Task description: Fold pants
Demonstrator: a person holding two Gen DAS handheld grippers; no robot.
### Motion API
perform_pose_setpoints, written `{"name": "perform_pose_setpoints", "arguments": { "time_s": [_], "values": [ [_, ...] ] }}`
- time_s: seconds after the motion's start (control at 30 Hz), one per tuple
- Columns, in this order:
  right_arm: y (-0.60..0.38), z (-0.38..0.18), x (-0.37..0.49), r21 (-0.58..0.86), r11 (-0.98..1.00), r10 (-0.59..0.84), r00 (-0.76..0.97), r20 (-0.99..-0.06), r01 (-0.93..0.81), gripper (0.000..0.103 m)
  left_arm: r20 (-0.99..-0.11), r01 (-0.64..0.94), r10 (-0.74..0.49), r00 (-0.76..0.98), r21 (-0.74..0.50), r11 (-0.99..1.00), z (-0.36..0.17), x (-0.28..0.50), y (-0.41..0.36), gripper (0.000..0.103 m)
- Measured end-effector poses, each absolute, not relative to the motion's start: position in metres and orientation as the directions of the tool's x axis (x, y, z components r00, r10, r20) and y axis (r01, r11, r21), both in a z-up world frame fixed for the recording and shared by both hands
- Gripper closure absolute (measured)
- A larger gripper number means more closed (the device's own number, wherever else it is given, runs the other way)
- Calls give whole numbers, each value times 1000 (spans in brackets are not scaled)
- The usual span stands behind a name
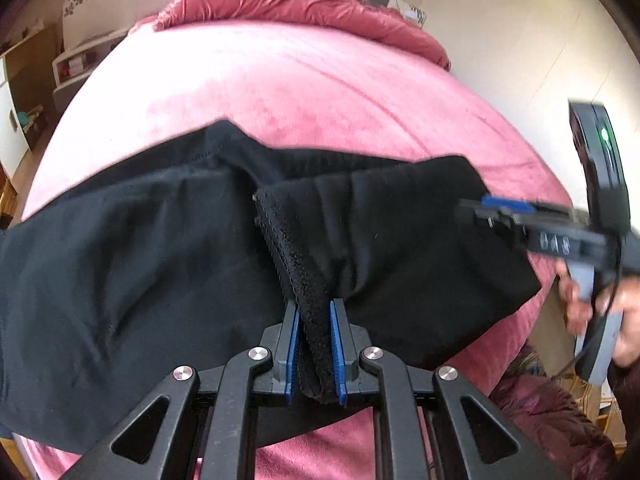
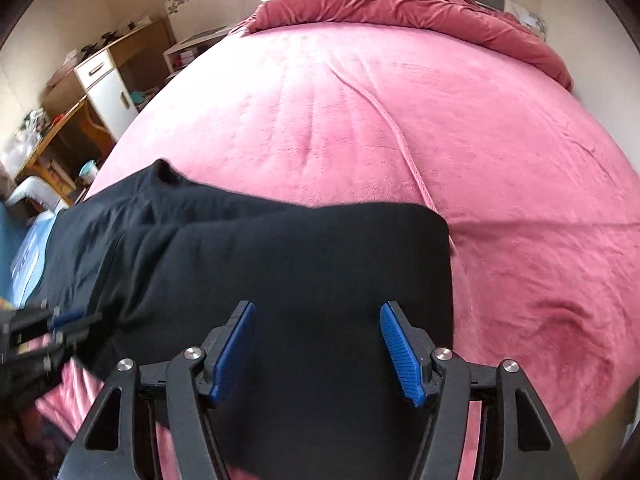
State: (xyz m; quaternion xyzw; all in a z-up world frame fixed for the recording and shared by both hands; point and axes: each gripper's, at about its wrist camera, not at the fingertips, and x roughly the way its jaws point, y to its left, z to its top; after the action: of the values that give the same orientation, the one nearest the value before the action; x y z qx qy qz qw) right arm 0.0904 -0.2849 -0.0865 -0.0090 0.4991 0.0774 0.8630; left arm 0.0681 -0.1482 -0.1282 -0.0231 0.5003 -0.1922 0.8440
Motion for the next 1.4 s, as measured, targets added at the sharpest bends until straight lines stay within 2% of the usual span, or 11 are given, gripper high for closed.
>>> {"name": "perform_pose_setpoints", "arguments": {
  "time_s": [0.13, 0.43, 0.77, 0.93, 1.13, 1.3, 1.4],
  "values": [
    [-290, -99, 98, 85, 989, 131, 477, -869, -117, 38, -847, 280, -335, 413, -232, 932, -141, 69, -151, 87],
    [-274, -119, 103, 4, 992, 65, 496, -866, -123, 34, -836, 237, -347, 426, -267, 934, -141, 62, -137, 81],
    [-273, -108, 100, -16, 993, 45, 505, -862, -115, 34, -838, 218, -312, 448, -236, 947, -127, 56, -120, 68],
    [-265, -96, 91, 6, 992, 72, 524, -849, -126, 34, -837, 204, -309, 453, -240, 949, -125, 50, -112, 65],
    [-245, -82, 77, 4, 974, 127, 530, -839, -226, 35, -830, 168, -335, 445, -290, 942, -119, 38, -91, 64],
    [-213, -73, 94, 13, 908, 225, 462, -858, -419, 35, -826, 125, -331, 457, -308, 943, -116, 20, -63, 64],
    [-183, -77, 111, -29, 854, 226, 420, -879, -520, 35, -827, 80, -317, 464, -317, 945, -115, 9, -40, 64]
  ]
}}
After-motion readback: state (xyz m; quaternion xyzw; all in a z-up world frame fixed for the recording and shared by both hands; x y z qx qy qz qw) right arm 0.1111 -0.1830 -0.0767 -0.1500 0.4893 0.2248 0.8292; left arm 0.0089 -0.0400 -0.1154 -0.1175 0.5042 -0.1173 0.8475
